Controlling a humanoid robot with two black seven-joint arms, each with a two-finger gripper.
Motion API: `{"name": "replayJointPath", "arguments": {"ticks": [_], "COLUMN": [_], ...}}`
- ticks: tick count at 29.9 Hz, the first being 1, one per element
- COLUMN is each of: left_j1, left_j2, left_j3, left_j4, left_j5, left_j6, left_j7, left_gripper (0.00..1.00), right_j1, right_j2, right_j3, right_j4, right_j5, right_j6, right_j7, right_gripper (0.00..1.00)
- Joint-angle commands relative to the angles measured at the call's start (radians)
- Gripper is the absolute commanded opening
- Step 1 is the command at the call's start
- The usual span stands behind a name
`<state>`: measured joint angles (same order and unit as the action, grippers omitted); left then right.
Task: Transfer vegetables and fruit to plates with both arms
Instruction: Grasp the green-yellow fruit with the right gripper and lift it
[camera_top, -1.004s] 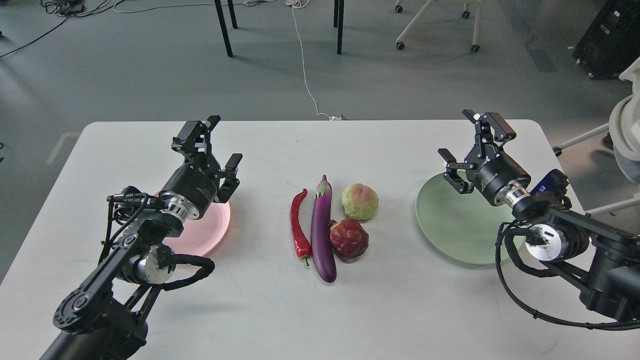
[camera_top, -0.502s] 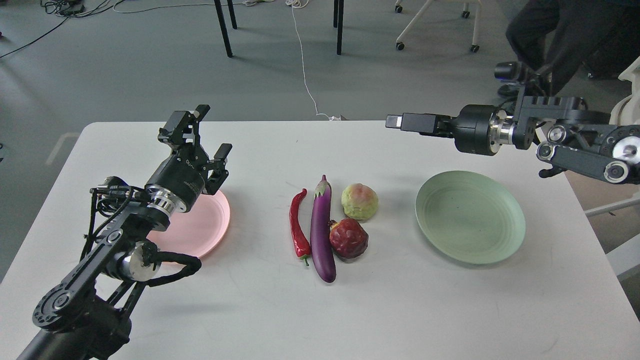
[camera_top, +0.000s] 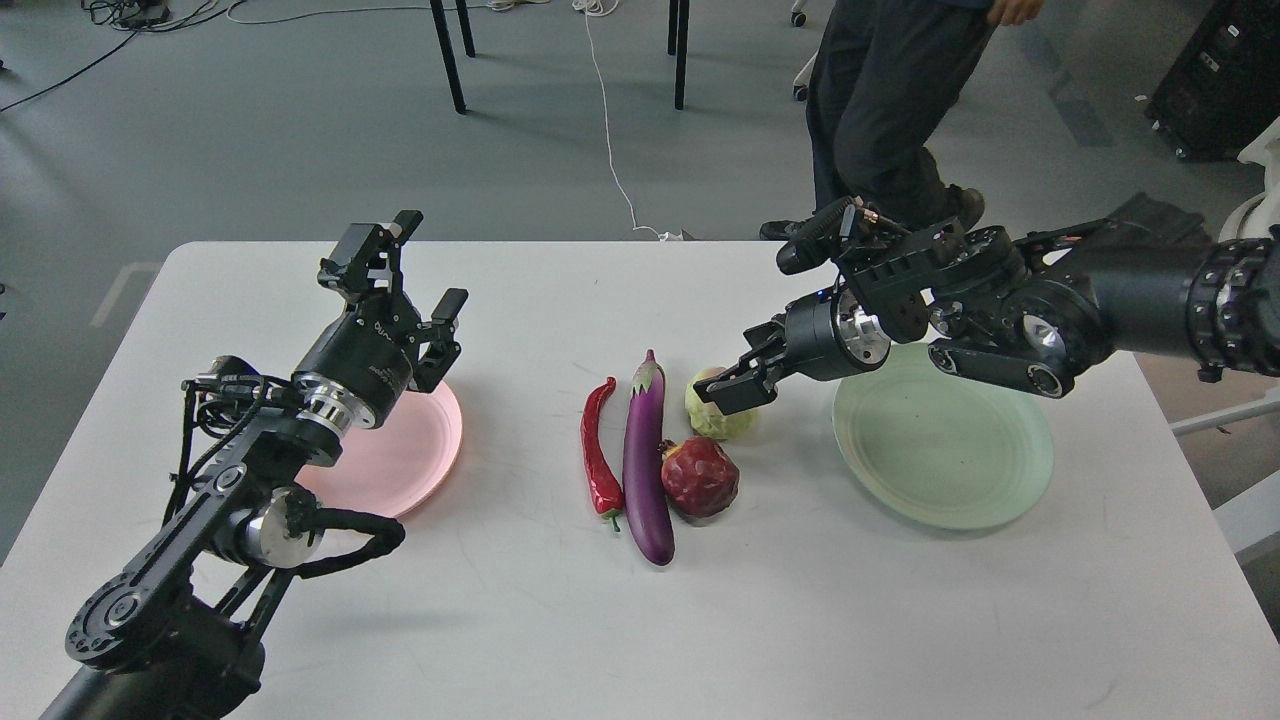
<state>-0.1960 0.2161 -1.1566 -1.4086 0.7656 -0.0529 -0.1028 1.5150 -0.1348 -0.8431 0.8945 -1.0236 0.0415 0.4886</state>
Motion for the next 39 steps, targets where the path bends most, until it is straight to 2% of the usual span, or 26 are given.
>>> {"name": "replayJointPath", "arguments": {"ticks": [1,4,8,15,16,20,22,25,32,39], "left_j1": [0.012,0.016,0.027,0.029,0.029,0.029,0.029,0.029,0.026,0.021], "left_j2": [0.000,-0.003,-0.003,0.000,0.000,-0.003,-0.004,-0.004,0.000,0.000], "left_j3": [0.000,0.000,0.000,0.000,0.000,0.000,0.000,0.000,0.000,0.001], "left_j4": [-0.016,-0.016,-0.016,-0.018,-0.018,-0.018,-0.018,-0.018,-0.018,-0.018], "left_j5": [0.000,0.000,0.001,0.001,0.001,0.001,0.001,0.001,0.001,0.001], "left_j6": [0.001,-0.001,-0.001,-0.001,-0.001,-0.001,-0.001,-0.002,-0.004,-0.004], "left_j7": [0.002,0.000,0.002,0.002,0.002,0.002,0.002,0.002,0.002,0.002], "left_gripper": [0.98,0.98,0.98,0.98,0.98,0.98,0.98,0.98,0.98,0.98], "right_j1": [-0.036,-0.061,-0.078,-0.124,-0.127,-0.128,-0.128,-0.125,-0.039,0.100], "right_j2": [0.032,0.056,0.093,0.109,0.109,0.107,0.104,0.100,0.029,-0.205], "right_j3": [-0.008,-0.024,-0.070,-0.079,-0.080,-0.083,-0.086,-0.087,-0.085,-0.085], "right_j4": [-0.031,-0.074,-0.109,-0.150,-0.154,-0.155,-0.154,-0.152,-0.129,0.021], "right_j5": [-0.001,-0.001,-0.001,-0.001,-0.001,0.000,0.000,0.000,-0.009,-0.078], "right_j6": [-0.026,-0.048,-0.132,-0.141,-0.141,-0.141,-0.143,-0.144,-0.146,-0.146], "right_j7": [0.000,0.000,0.000,0.000,0.000,0.000,0.000,0.000,0.000,0.000], "right_gripper": [0.97,0.96,0.95,0.89,0.85,0.53,0.49,0.37,0.37,0.37]}}
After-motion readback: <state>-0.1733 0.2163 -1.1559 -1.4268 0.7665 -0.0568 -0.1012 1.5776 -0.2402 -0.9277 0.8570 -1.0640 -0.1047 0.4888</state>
